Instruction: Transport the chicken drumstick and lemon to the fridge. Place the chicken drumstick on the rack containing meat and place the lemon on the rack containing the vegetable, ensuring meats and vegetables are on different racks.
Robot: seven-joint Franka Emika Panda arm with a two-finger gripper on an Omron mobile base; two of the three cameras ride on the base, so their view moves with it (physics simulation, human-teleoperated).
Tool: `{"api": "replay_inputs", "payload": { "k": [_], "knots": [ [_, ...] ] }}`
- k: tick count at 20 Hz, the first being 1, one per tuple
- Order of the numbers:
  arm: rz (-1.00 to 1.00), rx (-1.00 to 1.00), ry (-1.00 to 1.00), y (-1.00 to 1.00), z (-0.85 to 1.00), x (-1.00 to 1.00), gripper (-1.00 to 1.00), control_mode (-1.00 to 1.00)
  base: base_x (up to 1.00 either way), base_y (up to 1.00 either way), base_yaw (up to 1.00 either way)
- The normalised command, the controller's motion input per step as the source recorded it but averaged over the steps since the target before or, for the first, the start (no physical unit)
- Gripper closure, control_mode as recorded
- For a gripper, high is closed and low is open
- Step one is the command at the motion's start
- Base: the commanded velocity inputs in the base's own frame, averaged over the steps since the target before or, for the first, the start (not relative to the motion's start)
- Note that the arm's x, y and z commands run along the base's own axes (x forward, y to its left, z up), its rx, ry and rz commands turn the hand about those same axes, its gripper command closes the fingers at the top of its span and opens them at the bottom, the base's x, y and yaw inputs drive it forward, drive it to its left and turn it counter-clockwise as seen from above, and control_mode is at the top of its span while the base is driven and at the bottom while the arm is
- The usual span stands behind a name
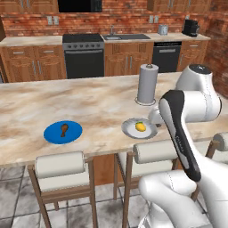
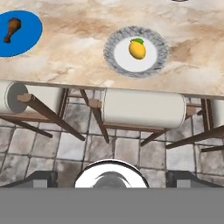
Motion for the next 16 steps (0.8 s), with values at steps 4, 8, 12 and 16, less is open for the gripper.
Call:
{"api": "replay_inputs", "payload": {
  "k": [4, 8, 12, 16],
  "knots": [
    [0.0, 0.0, 0.11, -0.1, -0.17, 0.38, -1.0, -1.0, 0.0, 0.0, 0.0],
    [0.0, 0.0, 0.19, -0.18, -0.18, 0.49, -1.0, -1.0, 0.0, 0.0, 0.0],
    [0.0, 0.0, 0.21, -0.18, -0.29, 0.58, -1.0, -1.0, 0.0, 0.0, 0.0],
    [0.0, -0.01, 0.18, -0.03, -0.32, 0.67, -1.0, -1.0, 0.0, 0.0, 0.0]
  ]
}}
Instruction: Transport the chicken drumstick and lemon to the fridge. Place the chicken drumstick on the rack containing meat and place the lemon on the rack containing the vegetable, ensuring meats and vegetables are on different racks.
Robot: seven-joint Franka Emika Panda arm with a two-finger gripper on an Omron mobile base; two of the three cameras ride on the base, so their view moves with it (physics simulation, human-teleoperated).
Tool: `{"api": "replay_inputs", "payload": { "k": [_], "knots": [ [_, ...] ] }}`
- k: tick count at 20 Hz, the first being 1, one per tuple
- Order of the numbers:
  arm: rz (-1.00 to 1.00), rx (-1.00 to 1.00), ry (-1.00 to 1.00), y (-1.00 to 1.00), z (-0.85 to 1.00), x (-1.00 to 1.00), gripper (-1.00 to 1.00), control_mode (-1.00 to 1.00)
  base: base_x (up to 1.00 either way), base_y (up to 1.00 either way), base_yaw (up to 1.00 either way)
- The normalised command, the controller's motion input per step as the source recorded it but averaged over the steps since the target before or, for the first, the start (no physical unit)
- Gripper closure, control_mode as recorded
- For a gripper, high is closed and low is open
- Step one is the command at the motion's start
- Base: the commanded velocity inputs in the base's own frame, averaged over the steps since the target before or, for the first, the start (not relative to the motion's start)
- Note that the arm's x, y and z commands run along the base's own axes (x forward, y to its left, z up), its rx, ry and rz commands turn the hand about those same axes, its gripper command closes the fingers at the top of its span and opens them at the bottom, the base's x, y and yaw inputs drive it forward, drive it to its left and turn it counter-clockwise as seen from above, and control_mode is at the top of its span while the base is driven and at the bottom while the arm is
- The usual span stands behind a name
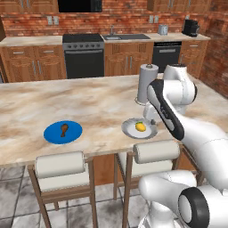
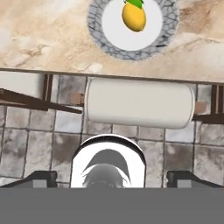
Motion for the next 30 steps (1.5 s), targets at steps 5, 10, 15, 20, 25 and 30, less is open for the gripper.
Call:
{"api": "replay_inputs", "payload": {
  "k": [5, 10, 15, 20, 25, 30],
  "knots": [
    [0.0, -0.01, 0.05, -0.01, -0.34, 0.56, -1.0, -1.0, 0.0, 0.0, 0.0],
    [0.0, -0.01, 0.01, 0.0, -0.34, 0.39, -1.0, -1.0, 0.0, 0.0, 0.0],
    [0.0, -0.02, 0.0, -0.03, -0.46, 0.28, -1.0, -1.0, 0.0, 0.0, 0.0],
    [0.0, -0.01, 0.0, -0.03, -0.52, 0.26, -1.0, -1.0, 0.0, 0.0, 0.0],
    [0.0, 0.0, 0.0, -0.08, -0.3, 0.24, -1.0, -1.0, 0.0, 0.0, 0.0],
    [0.0, 0.0, 0.0, -0.06, -0.15, 0.27, -1.0, -1.0, 0.0, 0.0, 0.0]
  ]
}}
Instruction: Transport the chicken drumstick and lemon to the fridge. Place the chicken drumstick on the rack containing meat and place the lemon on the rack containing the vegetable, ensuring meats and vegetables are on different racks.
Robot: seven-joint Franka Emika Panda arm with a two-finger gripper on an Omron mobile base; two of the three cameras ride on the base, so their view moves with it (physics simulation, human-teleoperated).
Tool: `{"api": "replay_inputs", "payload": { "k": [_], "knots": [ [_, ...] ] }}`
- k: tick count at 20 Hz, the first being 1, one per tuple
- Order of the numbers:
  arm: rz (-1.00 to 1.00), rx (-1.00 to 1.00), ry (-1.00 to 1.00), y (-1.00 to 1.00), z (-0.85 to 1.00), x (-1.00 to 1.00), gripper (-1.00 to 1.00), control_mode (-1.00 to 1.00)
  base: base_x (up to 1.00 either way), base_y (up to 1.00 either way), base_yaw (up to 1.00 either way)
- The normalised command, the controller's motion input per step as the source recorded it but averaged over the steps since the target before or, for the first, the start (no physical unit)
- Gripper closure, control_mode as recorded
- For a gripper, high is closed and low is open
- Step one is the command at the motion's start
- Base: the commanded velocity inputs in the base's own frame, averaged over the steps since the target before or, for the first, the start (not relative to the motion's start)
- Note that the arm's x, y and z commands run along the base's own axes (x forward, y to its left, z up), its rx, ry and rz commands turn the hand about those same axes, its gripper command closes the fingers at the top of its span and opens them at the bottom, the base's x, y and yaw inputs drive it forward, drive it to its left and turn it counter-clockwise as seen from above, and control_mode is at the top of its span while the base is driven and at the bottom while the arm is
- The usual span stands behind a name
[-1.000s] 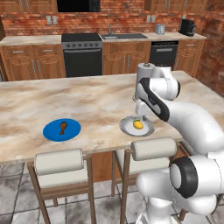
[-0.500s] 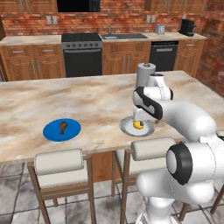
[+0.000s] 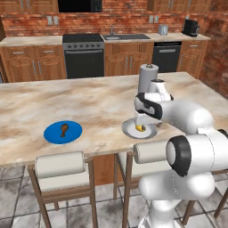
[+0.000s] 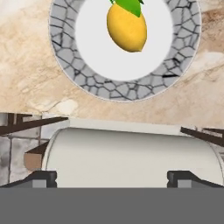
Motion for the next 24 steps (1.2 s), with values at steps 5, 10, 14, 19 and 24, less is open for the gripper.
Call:
{"api": "replay_inputs", "payload": {
  "k": [5, 10, 14, 19, 24],
  "knots": [
    [0.01, 0.0, 0.0, 0.0, -0.15, 0.42, -1.0, -1.0, 0.0, 0.0, 0.0],
    [0.02, 0.0, 0.0, 0.0, -0.14, 0.48, -1.0, -1.0, 0.0, 0.0, 0.0],
    [0.03, 0.0, 0.0, -0.01, -0.19, 0.31, -1.0, -1.0, 0.0, 0.0, 0.0],
    [0.03, 0.0, 0.0, 0.0, -0.25, 0.36, -1.0, -1.0, 0.0, 0.0, 0.0],
    [0.04, 0.0, 0.0, 0.0, -0.33, 0.36, -1.0, -1.0, 0.0, 0.0, 0.0]
  ]
}}
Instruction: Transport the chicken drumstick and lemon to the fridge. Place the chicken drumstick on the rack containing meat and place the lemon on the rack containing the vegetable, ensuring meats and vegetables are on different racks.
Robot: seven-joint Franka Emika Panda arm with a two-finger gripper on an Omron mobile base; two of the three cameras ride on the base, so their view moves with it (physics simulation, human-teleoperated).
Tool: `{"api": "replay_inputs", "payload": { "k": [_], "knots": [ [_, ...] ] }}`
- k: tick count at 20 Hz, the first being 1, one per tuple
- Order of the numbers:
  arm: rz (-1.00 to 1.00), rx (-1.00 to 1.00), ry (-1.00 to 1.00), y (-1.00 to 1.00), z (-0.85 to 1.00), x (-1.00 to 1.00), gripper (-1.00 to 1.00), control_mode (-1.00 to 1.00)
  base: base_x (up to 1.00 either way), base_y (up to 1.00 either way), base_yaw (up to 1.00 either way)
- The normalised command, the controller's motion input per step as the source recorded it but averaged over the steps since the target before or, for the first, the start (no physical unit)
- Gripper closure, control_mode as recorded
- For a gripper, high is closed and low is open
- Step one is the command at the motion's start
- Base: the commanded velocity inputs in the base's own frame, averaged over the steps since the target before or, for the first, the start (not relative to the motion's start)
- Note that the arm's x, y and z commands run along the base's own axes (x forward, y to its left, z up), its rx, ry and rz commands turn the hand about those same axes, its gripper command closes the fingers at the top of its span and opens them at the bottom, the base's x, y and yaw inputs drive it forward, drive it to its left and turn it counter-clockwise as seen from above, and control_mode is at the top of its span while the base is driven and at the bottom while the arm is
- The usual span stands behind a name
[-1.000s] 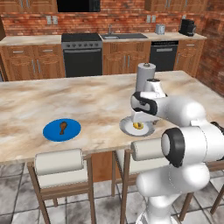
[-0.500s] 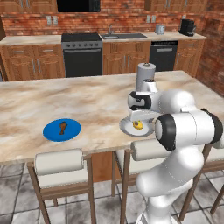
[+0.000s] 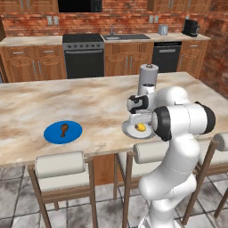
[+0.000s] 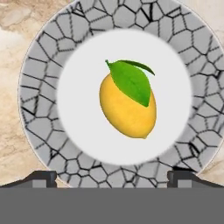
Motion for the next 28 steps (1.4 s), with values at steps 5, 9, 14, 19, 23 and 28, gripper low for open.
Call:
{"api": "replay_inputs", "payload": {
  "k": [5, 9, 14, 19, 23, 28],
  "knots": [
    [0.03, 0.0, 0.0, -0.02, -0.26, 0.3, -1.0, -1.0, 0.0, 0.0, 0.0],
    [0.0, 0.0, 0.0, -0.02, -0.13, 0.35, -1.0, -1.0, 0.0, 0.0, 0.0],
    [0.0, 0.0, 0.0, -0.09, -0.1, 0.3, -1.0, -1.0, 0.0, 0.0, 0.0],
    [0.0, 0.0, 0.0, -0.02, -0.15, 0.11, -1.0, -1.0, 0.0, 0.0, 0.0],
    [0.0, 0.0, 0.0, -0.01, -0.05, -0.09, -1.0, -1.0, 0.0, 0.0, 0.0],
    [0.0, 0.0, 0.0, -0.04, 0.0, -0.57, -1.0, -1.0, 0.0, 0.0, 0.0]
  ]
}}
